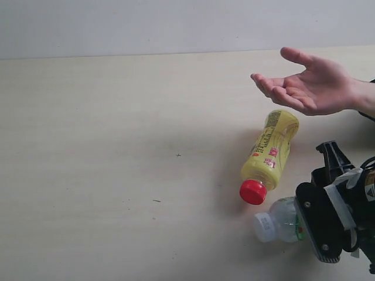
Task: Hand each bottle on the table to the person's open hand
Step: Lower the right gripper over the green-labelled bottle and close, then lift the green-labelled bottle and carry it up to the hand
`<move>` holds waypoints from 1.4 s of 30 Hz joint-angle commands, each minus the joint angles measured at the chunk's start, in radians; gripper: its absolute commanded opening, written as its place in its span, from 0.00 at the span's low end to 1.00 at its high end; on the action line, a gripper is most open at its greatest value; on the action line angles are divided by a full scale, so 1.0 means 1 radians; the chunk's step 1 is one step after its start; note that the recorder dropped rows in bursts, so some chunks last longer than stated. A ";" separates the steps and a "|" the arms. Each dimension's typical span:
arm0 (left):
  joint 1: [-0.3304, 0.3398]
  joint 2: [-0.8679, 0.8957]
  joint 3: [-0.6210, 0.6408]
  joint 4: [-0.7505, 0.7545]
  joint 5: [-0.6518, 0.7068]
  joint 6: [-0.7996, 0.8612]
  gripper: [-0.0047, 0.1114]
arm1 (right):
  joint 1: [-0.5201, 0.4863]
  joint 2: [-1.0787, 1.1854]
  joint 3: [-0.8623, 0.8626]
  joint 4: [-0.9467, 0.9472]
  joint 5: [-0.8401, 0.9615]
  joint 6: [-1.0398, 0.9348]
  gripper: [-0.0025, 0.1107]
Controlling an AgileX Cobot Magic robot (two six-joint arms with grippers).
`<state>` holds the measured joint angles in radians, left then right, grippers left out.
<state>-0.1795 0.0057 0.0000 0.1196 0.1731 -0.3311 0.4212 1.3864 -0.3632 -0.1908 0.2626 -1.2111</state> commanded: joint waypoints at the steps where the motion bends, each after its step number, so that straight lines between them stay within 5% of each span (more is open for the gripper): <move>1: 0.001 -0.006 0.000 0.007 -0.003 -0.002 0.04 | 0.003 0.005 0.003 0.012 -0.008 0.011 0.20; 7: 0.001 -0.006 0.000 0.007 -0.003 -0.004 0.04 | 0.003 -0.054 0.003 0.019 -0.019 0.009 0.09; 15: 0.001 -0.006 0.000 0.007 -0.003 -0.002 0.04 | 0.003 -0.204 0.006 0.063 0.051 0.017 0.09; 20: 0.001 -0.006 0.000 0.007 -0.003 -0.004 0.04 | 0.003 -0.375 -0.053 0.052 0.038 0.450 0.08; 26: 0.001 -0.006 0.000 0.007 -0.003 -0.004 0.04 | 0.003 -0.466 -0.160 -0.010 0.035 0.750 0.04; 32: 0.001 -0.006 0.000 0.007 -0.003 -0.004 0.04 | 0.001 -0.412 -0.317 -0.167 0.067 1.252 0.03; 36: 0.001 -0.006 0.000 0.007 -0.003 -0.004 0.04 | 0.001 -0.301 -0.482 -0.365 0.248 1.613 0.03; 42: 0.001 -0.006 0.000 0.007 -0.003 -0.004 0.04 | 0.001 -0.097 -0.705 -0.349 0.526 1.594 0.03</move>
<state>-0.1795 0.0057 0.0000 0.1196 0.1748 -0.3311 0.4212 1.2095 -0.9850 -0.5453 0.6811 0.3857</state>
